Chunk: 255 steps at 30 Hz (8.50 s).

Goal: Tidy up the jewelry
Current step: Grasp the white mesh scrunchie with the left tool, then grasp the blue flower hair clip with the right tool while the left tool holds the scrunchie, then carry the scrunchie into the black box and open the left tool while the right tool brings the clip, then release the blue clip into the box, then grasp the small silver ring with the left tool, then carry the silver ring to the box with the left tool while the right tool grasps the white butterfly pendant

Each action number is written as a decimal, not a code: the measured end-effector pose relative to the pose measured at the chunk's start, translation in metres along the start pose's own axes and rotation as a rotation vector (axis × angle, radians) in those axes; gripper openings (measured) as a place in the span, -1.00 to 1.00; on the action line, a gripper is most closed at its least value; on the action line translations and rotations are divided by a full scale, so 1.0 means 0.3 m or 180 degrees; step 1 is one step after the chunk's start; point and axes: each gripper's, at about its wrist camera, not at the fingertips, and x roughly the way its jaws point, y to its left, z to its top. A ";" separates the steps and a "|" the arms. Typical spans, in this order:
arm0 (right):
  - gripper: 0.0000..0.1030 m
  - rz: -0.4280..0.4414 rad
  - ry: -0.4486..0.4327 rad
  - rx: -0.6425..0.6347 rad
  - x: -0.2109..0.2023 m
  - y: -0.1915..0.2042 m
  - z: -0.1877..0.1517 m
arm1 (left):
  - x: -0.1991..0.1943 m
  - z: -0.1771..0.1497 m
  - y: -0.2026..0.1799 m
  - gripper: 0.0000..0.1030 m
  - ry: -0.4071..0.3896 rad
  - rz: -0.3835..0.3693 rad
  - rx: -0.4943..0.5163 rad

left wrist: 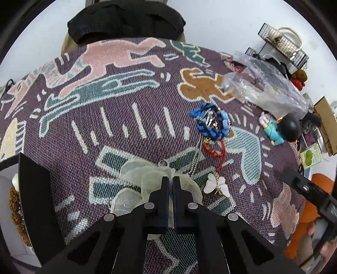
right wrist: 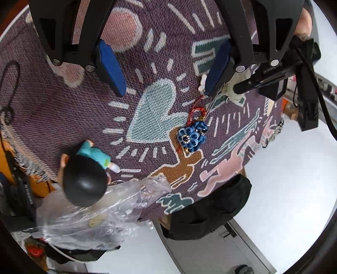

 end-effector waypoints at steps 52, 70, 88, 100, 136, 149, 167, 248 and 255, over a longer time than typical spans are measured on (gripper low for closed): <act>-0.81 -0.0213 -0.0304 -0.0576 -0.052 0.297 0.178 | -0.468 0.088 0.046 -0.98 -0.0900 -0.0368 0.0044; -0.82 0.0014 -0.0656 -0.0960 -0.283 0.505 0.172 | -0.638 0.057 0.166 -0.98 -0.1208 -0.0297 -0.0125; -0.82 0.0104 -0.0997 -0.1399 -0.493 0.742 0.167 | -0.725 0.031 0.229 -0.98 -0.1325 -0.0281 -0.0182; -0.82 0.0143 -0.1126 -0.1673 -0.578 0.883 0.134 | -0.764 0.005 0.276 -0.98 -0.1356 -0.0272 -0.0245; -0.82 0.0330 -0.0864 -0.2362 -0.418 1.309 -0.005 | -0.708 -0.189 0.692 0.50 -0.1123 -0.0029 -0.0901; -0.79 0.0192 -0.0405 -0.2437 -0.257 1.320 -0.044 | -0.725 -0.217 0.749 0.49 -0.1139 -0.0028 -0.0987; 0.22 -0.0026 -0.0259 -0.1708 -0.187 0.868 0.027 | -0.586 -0.122 0.526 0.49 -0.0900 -0.0225 -0.0650; 0.21 -0.0818 0.0438 -0.0523 0.263 0.376 -0.075 | -0.238 0.050 0.231 -0.74 -0.0309 0.0063 -0.0020; 0.00 -0.1105 0.0439 -0.0690 0.305 0.410 -0.098 | -0.327 -0.004 0.311 -0.74 -0.0397 0.0055 -0.0127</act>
